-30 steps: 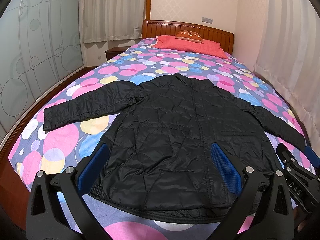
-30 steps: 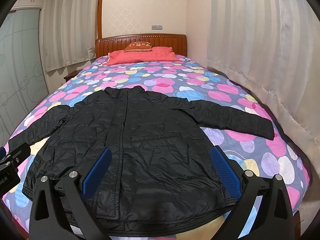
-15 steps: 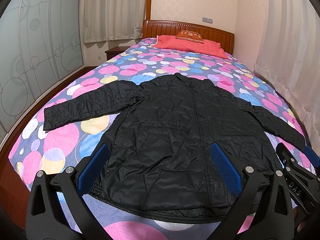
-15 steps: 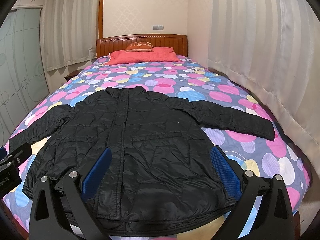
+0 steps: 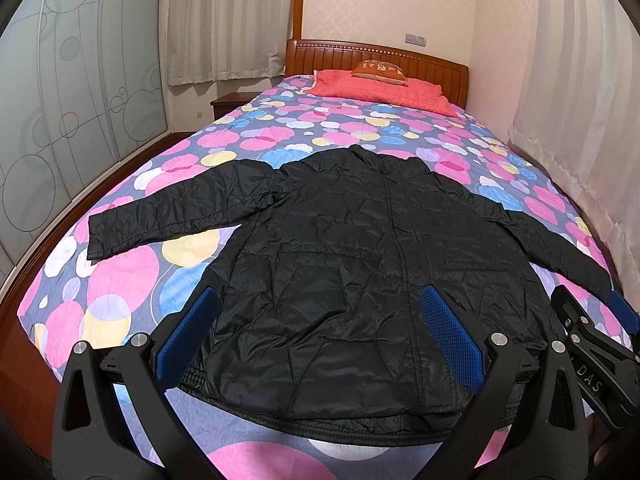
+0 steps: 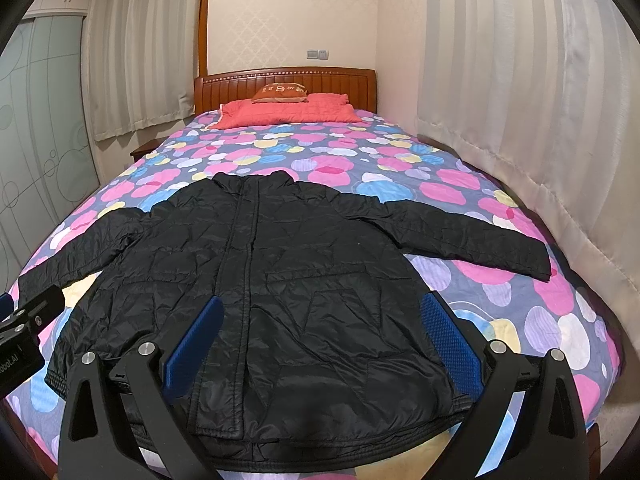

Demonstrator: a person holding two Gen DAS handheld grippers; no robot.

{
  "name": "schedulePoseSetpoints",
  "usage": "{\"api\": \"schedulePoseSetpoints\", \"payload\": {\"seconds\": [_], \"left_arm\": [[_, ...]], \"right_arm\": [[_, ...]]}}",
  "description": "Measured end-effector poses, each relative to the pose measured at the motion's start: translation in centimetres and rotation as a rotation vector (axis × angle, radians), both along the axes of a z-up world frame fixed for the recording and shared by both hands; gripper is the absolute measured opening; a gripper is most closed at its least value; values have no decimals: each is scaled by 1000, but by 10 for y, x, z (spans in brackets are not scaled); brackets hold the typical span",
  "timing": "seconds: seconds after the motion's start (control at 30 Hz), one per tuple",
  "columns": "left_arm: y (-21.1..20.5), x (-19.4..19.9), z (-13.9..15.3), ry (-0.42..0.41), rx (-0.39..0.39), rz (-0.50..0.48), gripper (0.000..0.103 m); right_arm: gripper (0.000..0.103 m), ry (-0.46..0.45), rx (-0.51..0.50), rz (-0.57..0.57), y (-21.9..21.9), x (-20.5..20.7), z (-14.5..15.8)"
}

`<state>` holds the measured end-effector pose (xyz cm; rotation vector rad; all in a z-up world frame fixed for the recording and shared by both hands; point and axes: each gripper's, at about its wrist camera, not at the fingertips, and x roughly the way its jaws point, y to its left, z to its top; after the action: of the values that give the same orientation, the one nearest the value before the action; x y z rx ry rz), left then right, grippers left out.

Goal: Fold large clothes

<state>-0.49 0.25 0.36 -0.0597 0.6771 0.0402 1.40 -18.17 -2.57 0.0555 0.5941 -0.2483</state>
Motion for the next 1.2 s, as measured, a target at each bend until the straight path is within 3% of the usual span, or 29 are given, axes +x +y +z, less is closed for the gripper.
{"api": "schedulePoseSetpoints", "payload": {"seconds": [1.2], "left_arm": [[1, -1, 1, 4, -2, -2, 101]], "right_arm": [[98, 3, -3, 3, 2, 2, -3]]}}
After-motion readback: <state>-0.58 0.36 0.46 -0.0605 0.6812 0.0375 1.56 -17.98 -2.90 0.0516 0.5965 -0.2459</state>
